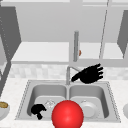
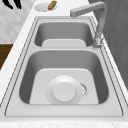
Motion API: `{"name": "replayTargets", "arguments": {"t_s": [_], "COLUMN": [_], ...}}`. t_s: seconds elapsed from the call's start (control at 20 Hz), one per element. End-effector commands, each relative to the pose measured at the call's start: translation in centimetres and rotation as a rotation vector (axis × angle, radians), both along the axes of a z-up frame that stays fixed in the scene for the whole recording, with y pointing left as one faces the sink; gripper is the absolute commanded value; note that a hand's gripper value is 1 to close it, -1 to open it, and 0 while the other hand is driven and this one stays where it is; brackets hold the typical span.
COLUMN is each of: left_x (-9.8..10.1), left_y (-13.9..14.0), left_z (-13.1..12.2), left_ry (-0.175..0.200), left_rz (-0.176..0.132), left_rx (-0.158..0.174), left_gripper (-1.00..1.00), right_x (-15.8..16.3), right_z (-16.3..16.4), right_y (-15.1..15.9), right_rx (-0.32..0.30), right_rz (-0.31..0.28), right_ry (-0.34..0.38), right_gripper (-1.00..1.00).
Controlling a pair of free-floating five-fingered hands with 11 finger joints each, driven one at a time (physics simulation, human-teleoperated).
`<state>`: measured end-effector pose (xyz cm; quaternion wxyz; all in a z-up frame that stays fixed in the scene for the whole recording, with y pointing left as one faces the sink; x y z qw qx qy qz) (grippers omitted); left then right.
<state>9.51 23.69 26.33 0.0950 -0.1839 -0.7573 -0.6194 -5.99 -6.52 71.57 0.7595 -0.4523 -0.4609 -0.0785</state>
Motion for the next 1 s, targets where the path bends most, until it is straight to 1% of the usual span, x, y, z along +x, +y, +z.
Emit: {"name": "replayTargets", "arguments": {"t_s": [0.0,0.3,0.55,0.75,0.95], "left_x": [0.0,0.0,0.0,0.0,0.0], "left_y": [0.0,0.0,0.0,0.0,0.0], "left_z": [0.0,0.0,0.0,0.0,0.0], "left_ry": [0.0,0.0,0.0,0.0,0.0], "left_rz": [0.0,0.0,0.0,0.0,0.0], "left_rx": [0.0,0.0,0.0,0.0,0.0], "left_gripper": [0.0,0.0,0.0,0.0,0.0], "right_x": [0.1,0.8,1.8,3.3,4.7], "right_z": [0.7,1.0,1.4,2.0,3.2], "right_y": [0.5,1.6,3.2,4.0,4.5], "right_rx": [0.074,0.148,0.213,0.27,0.305], "right_rz": [-0.072,-0.099,-0.095,-0.099,-0.108], "right_ry": [-0.051,-0.059,-0.066,-0.079,-0.083], "right_gripper": [-1.0,-1.0,-1.0,-1.0,-1.0]}}
